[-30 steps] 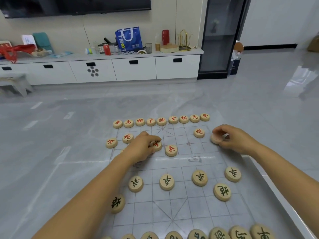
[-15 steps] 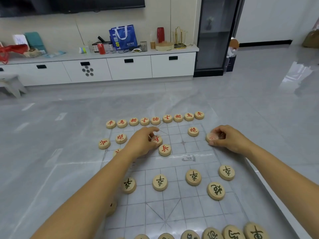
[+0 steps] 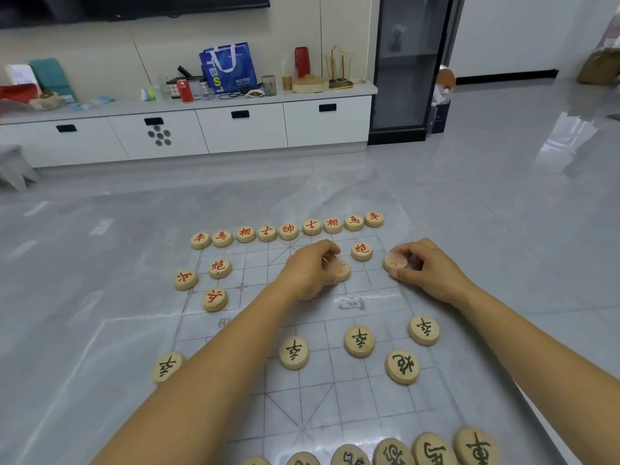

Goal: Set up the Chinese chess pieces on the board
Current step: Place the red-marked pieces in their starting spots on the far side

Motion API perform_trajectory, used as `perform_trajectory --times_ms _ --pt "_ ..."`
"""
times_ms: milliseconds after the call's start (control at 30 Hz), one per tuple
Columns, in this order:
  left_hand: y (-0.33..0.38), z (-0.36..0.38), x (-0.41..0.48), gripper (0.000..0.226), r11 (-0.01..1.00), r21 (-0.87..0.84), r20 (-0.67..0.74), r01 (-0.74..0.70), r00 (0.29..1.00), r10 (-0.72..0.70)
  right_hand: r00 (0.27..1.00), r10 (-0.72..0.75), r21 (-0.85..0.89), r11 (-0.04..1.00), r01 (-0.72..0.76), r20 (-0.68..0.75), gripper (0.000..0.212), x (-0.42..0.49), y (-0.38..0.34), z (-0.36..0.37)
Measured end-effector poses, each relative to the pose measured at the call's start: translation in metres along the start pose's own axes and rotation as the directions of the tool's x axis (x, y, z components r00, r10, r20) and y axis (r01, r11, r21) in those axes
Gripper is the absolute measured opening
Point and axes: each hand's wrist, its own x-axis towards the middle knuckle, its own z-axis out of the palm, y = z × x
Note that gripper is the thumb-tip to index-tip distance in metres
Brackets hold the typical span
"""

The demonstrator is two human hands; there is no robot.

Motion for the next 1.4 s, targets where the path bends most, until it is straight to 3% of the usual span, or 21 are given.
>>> perform_trajectory --times_ms 133,333,533,667,733,800,933,1067,1200,1300,1400 --pt "0.0 -0.001 -0.002 0.056 1.0 0.017 0.03 0.01 1.0 -0.01 0.999 -0.017 -0.014 1.0 0.017 -0.028 0.044 -0.001 0.002 0.003" --pt "0.011 0.009 -0.001 0.046 0.946 0.319 -0.128 0.055 0.992 -0.014 0.999 -0.013 -0.026 1.0 0.011 -0.049 0.044 -0.002 0.001 0.005" --pt "0.014 -0.006 -0.002 0.047 0.952 0.304 0.125 -0.043 0.992 0.005 0.998 -0.013 -0.036 0.999 0.011 -0.054 0.046 -0.003 0.001 0.005" --pt "0.013 -0.001 -0.002 0.064 0.962 0.26 -0.086 0.084 0.994 -0.064 0.998 -0.01 -0.043 0.999 0.007 -0.069 0.047 -0.003 0.0 0.005" --pt "0.015 0.008 -0.002 0.065 0.92 0.373 -0.174 0.121 0.983 -0.059 0.994 -0.001 -0.016 1.0 -0.001 -0.106 0.042 -0.003 -0.001 0.005" --pt "0.015 0.014 -0.001 0.059 0.876 0.467 -0.17 0.123 0.984 -0.047 0.987 0.017 0.064 0.998 -0.007 -0.162 0.037 -0.004 -0.001 0.004" --pt "0.011 0.003 0.003 0.04 0.95 0.292 -0.009 0.108 0.994 -0.111 0.981 0.047 0.15 0.989 -0.018 -0.189 0.035 -0.004 0.001 0.002" --pt "0.006 -0.011 0.004 0.054 0.977 0.197 0.117 0.082 0.987 -0.107 0.98 0.04 0.142 0.99 -0.012 -0.197 0.034 -0.004 0.0 0.004" --pt "0.004 -0.013 0.004 0.059 0.983 0.133 0.033 0.125 0.991 -0.131 0.987 0.017 0.058 0.998 -0.007 -0.161 0.034 -0.005 -0.001 0.005" --pt "0.004 -0.002 0.003 0.051 0.966 0.224 -0.062 0.129 0.991 -0.118 0.993 -0.012 -0.049 0.999 0.007 -0.115 0.04 -0.004 -0.002 0.007" --pt "0.003 0.005 0.004 0.037 0.971 0.211 -0.11 0.115 0.989 -0.094 0.994 -0.012 -0.049 0.999 0.007 -0.104 0.042 -0.004 -0.001 0.007"
